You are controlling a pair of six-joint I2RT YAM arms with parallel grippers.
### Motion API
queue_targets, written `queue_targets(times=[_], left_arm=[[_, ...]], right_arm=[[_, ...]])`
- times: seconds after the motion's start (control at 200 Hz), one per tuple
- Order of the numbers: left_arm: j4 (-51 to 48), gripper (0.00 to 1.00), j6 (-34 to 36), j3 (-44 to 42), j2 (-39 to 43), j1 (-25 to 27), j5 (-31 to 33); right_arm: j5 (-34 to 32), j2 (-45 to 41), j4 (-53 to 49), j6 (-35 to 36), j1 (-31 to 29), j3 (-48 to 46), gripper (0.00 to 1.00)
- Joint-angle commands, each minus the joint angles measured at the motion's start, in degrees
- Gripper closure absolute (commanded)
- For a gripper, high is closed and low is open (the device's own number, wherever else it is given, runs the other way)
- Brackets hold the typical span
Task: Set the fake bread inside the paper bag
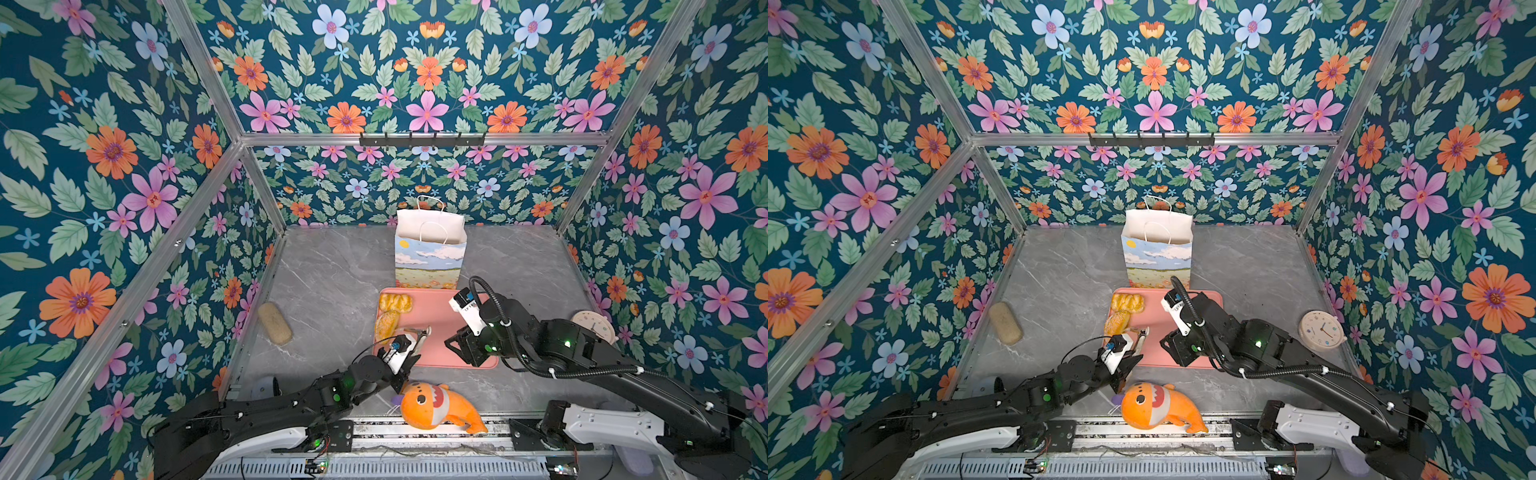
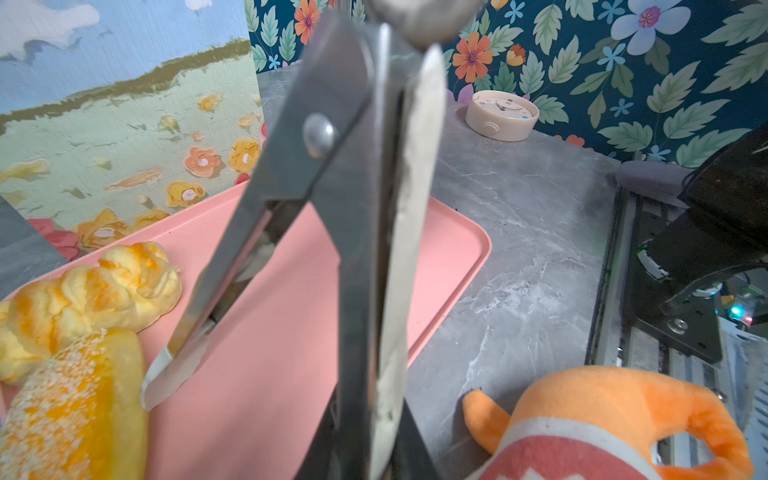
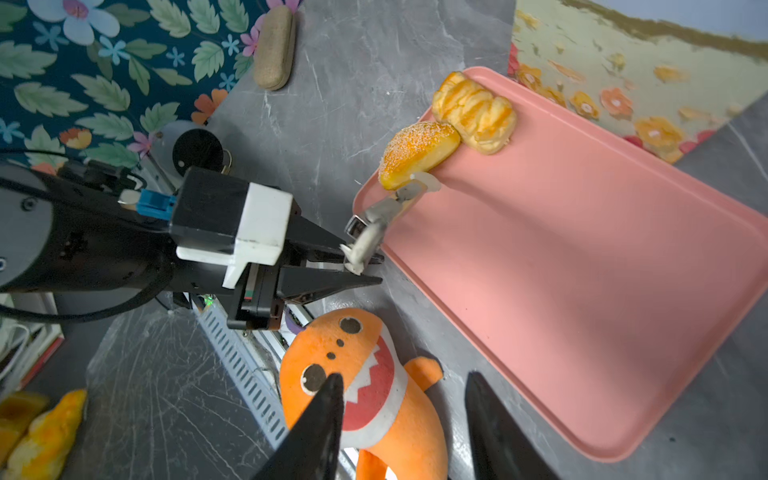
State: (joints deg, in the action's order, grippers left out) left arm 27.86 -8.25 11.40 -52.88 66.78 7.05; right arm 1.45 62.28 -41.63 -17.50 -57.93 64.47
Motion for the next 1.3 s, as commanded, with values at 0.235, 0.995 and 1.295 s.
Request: queue_targets(times=[0.235, 0.995, 1.295], left_arm=[[1.67, 0.84, 2.51, 0.90, 0.30, -0.25, -1.81], [-0.54, 0.85, 2.59, 5.12, -2.75, -0.87, -10.09], [-3.06, 0.85, 3.28, 8.10, -3.20, -0.87, -14.49]], right_arm=[[-1.78, 6.30, 0.41, 25.30, 0.20, 4.22, 0.44], [9.02, 4.29, 3.82, 55.74, 2.91, 0.88, 0.38], [9.68, 4.44, 1.97, 57.11, 4.40, 0.72, 0.40]])
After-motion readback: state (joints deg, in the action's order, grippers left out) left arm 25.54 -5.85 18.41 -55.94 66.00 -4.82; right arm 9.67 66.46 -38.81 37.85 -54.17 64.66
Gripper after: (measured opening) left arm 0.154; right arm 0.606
